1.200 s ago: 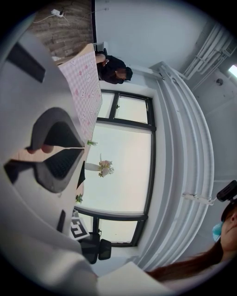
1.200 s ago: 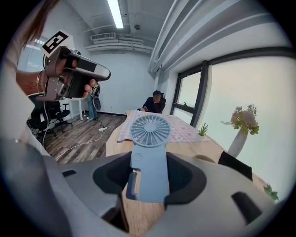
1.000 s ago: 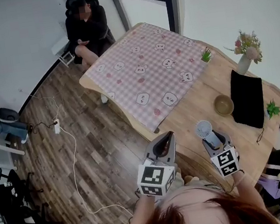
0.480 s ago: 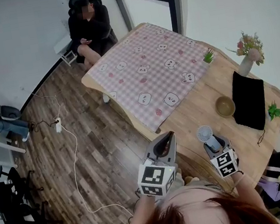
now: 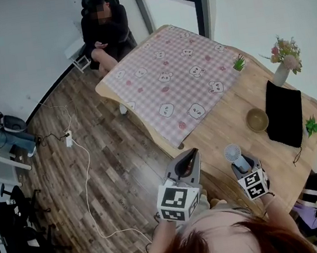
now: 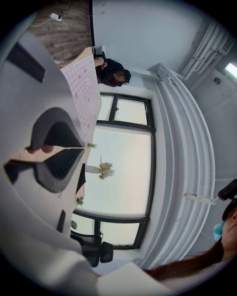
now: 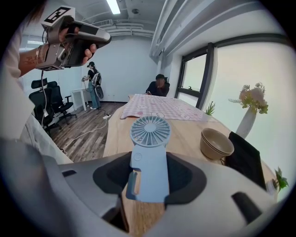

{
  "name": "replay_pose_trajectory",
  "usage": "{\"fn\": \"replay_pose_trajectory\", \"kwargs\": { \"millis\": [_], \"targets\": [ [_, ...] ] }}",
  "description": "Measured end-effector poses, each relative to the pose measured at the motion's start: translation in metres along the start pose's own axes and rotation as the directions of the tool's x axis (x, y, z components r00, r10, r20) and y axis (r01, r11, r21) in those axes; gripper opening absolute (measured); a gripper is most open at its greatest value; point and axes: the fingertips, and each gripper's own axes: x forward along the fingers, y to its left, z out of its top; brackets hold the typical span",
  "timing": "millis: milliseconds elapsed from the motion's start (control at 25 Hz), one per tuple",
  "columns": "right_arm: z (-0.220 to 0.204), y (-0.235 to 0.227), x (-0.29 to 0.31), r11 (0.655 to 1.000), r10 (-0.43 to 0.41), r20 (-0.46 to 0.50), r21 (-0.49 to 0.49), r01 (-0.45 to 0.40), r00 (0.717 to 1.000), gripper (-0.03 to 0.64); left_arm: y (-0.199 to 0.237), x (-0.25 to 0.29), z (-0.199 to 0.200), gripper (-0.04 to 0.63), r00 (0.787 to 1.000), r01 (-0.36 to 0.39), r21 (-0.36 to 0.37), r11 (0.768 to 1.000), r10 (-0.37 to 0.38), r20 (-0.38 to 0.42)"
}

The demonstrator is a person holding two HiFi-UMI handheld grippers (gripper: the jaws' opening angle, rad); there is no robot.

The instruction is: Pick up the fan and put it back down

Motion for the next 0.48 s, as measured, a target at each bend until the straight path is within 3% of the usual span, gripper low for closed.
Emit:
{"fn": "replay_pose_trajectory", "kwargs": {
  "millis": [480],
  "targets": [
    [-0.020, 0.004, 0.012, 0.999, 0.026, -0.052, 0.035, -0.025, 0.998, 0.213, -0.001, -0.008, -0.001, 0.014, 1.000, -0.027, 0.006, 1.000, 0.027, -0.005]
  ]
}}
